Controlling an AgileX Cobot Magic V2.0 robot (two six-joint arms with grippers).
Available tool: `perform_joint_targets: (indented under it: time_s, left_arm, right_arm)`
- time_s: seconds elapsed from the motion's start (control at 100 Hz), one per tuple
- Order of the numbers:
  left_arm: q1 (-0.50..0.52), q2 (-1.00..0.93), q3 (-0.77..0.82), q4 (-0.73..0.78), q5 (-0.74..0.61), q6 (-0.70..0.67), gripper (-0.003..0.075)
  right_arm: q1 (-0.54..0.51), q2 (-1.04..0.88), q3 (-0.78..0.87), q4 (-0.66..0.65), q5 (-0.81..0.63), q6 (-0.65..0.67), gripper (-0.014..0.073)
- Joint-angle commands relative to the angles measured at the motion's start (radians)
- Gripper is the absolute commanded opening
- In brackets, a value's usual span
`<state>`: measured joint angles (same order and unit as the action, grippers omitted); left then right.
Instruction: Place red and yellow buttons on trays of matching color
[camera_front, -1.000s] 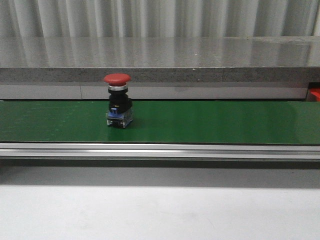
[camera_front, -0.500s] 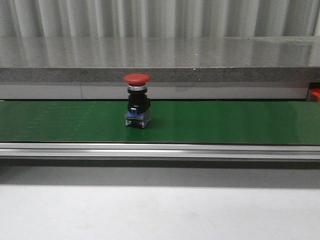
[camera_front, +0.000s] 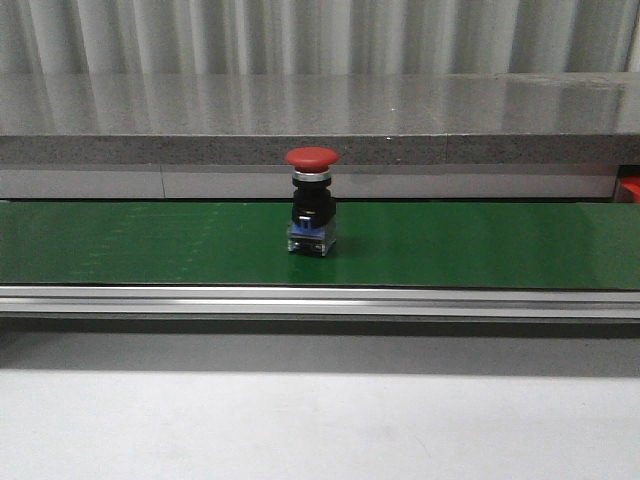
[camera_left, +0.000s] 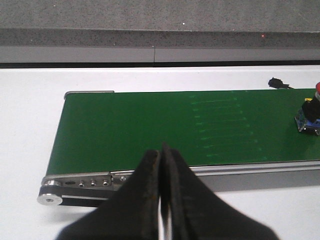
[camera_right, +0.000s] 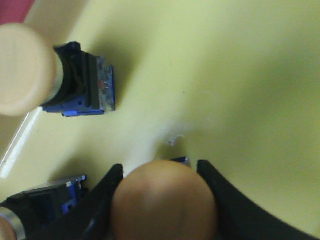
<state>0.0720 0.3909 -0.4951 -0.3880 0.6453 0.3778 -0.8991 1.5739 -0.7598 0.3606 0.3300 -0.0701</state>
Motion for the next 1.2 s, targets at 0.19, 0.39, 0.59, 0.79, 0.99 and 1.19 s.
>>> perform_joint_targets:
  time_s: [0.19,0.39,0.59,0.79,0.99,1.19]
  left_arm:
    - [-0.008,0.004,-0.027,-0.026,-0.067,0.001,-0.0020]
    - [-0.008,0.004,-0.027,-0.026,-0.067,0.001,-0.0020]
    - [-0.008,0.004,-0.027,-0.026,-0.067,0.001,-0.0020]
    - [-0.008,0.004,-0.027,-0.026,-0.067,0.001,-0.0020]
    - [-0.008,0.004,-0.027,-0.026,-0.067,0.001,-0.0020]
    - [-0.008,0.004,-0.027,-0.026,-0.067,0.001,-0.0020]
  right_arm:
    - [-0.006,-0.029,-0.020,0.000,-0.022,-0.005,0.0388]
    - [-0.006,-0.049,-0.022,0.000,-0.022,-0.005,0.0599]
    - [-0.006,-0.135,-0.038,0.001,-0.020,-0.005,0.0602]
    - [0.080,-0.230,-0.137,0.023,0.093,-0.008,0.0602]
    - [0.314,-0.292,-0.218,0.023,0.206,-0.127,0.0602]
    - [0.647,-0.303,-0.231,0.023,0.252,-0.288,0.0602]
